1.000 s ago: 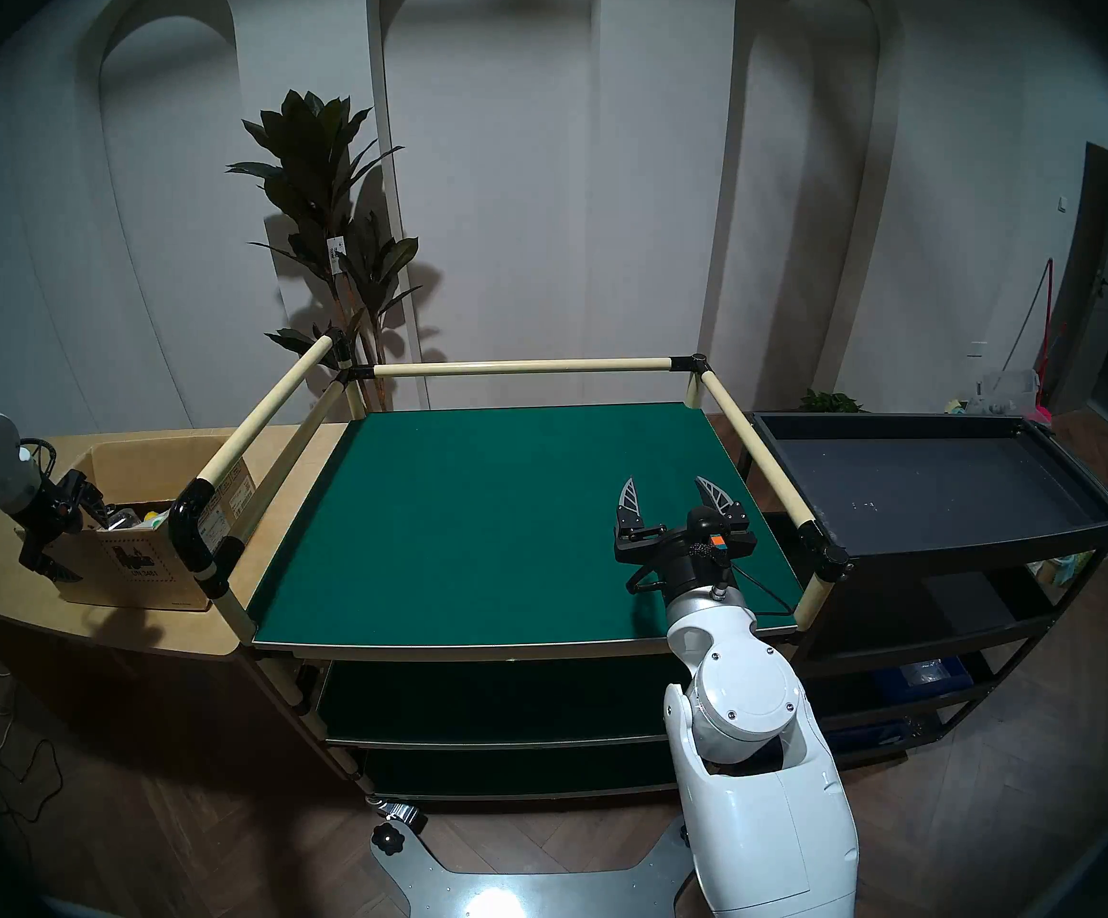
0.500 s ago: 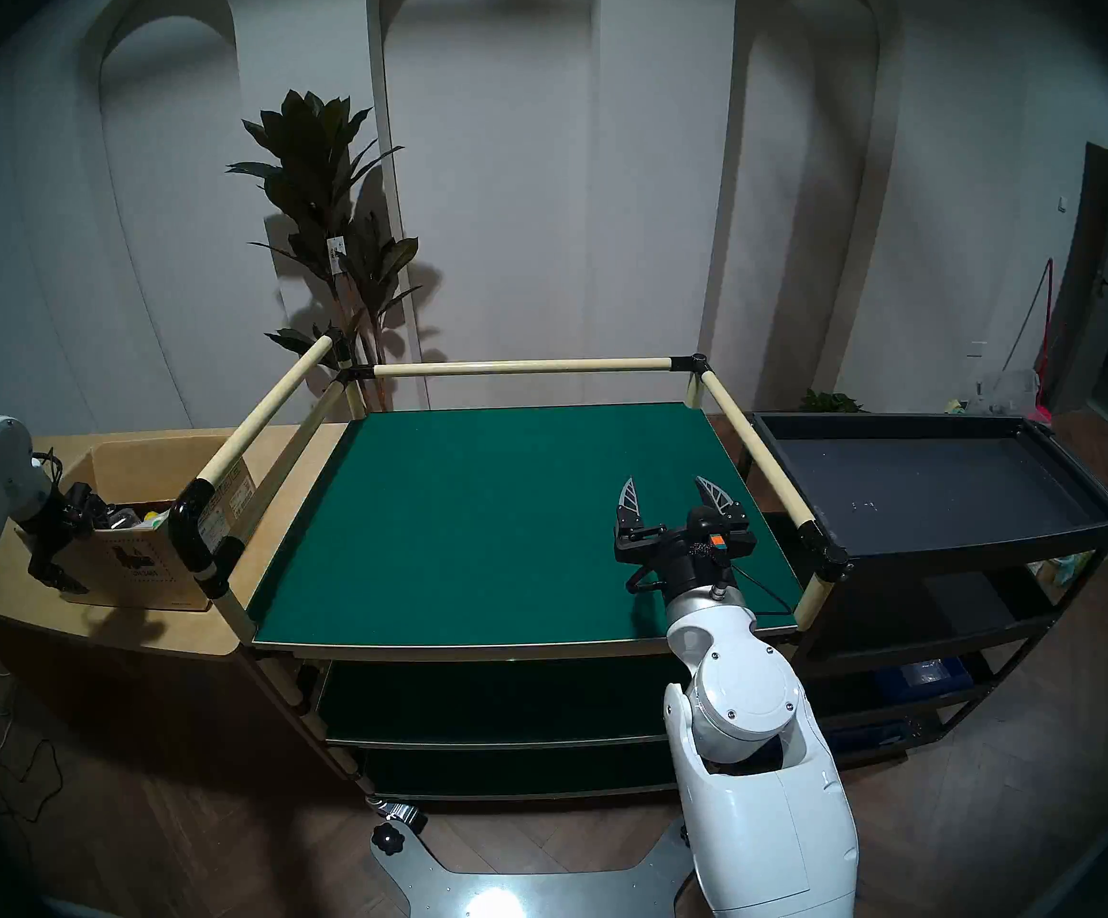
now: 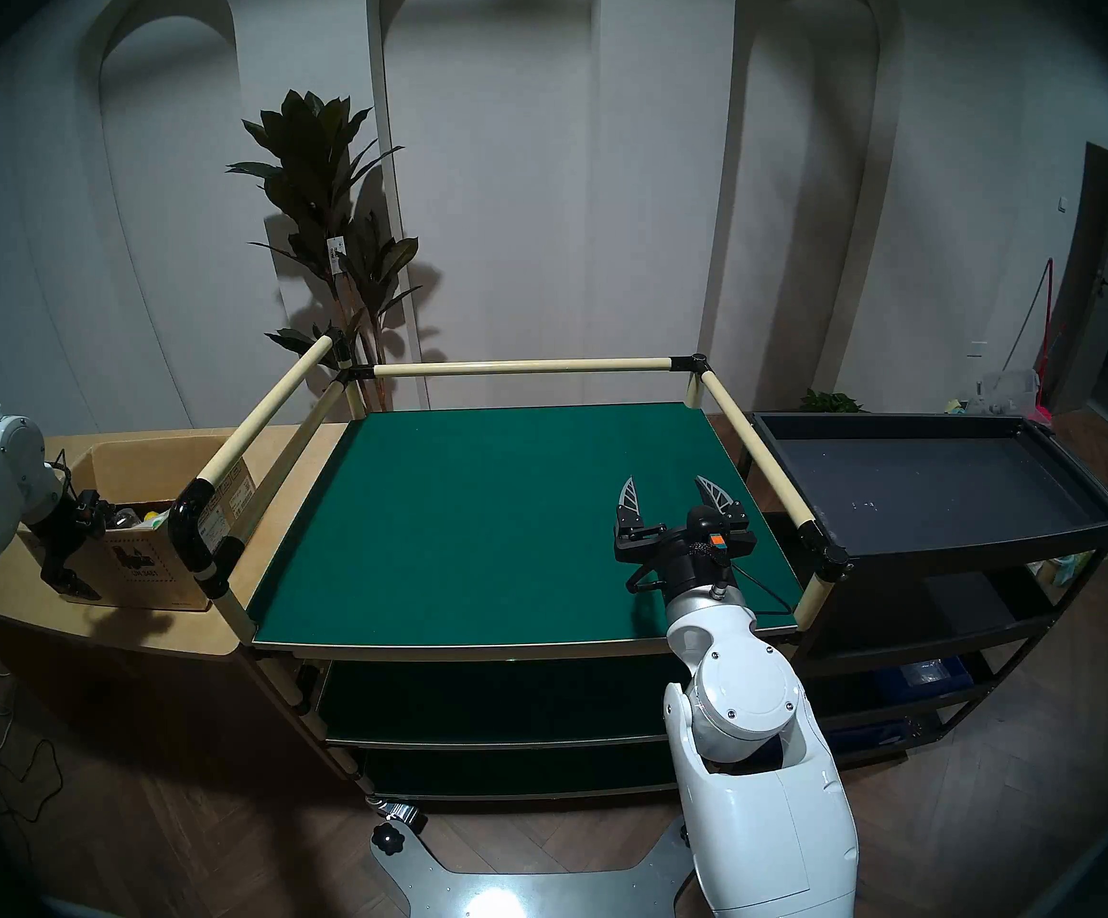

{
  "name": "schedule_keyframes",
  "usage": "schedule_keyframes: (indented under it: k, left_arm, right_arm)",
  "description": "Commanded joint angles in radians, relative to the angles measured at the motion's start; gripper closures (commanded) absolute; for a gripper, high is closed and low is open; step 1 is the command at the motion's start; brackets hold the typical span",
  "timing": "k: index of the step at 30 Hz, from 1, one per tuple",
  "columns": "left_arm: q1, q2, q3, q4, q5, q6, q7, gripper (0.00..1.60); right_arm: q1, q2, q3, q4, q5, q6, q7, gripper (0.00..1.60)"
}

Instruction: Put the storage box onto the shelf

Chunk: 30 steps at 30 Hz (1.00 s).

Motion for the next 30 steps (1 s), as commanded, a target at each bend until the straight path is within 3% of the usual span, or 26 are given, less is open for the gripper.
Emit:
schedule_keyframes:
  k: [1, 8, 9, 10, 30]
  left_arm:
    - [-0.071, -0.028, 0.003, 0.054, 0.01, 0.002, -0.011, 0.0]
    - [-0.108, -0.043, 0.003, 0.106, 0.023, -0.001, -0.018, 0.0]
    - [-0.113, -0.044, 0.002, 0.112, 0.024, -0.002, -0.018, 0.43]
    - [-0.119, -0.045, 0.001, 0.117, 0.024, -0.003, -0.021, 1.6]
    - [-0.252, -0.075, -0.021, 0.222, 0.028, -0.002, -0.048, 1.6]
  right_arm:
    - [0.006, -0.001, 0.001, -0.025, 0.001, -0.007, -0.001, 0.0]
    - [0.006, -0.001, 0.001, -0.026, 0.001, -0.007, -0.001, 0.0]
    - [0.006, -0.001, 0.001, -0.026, 0.001, -0.007, -0.001, 0.0]
    - [0.006, -0.001, 0.001, -0.026, 0.001, -0.007, -0.001, 0.0]
    - [0.006, -0.001, 0.001, -0.025, 0.0, -0.007, -0.001, 0.0]
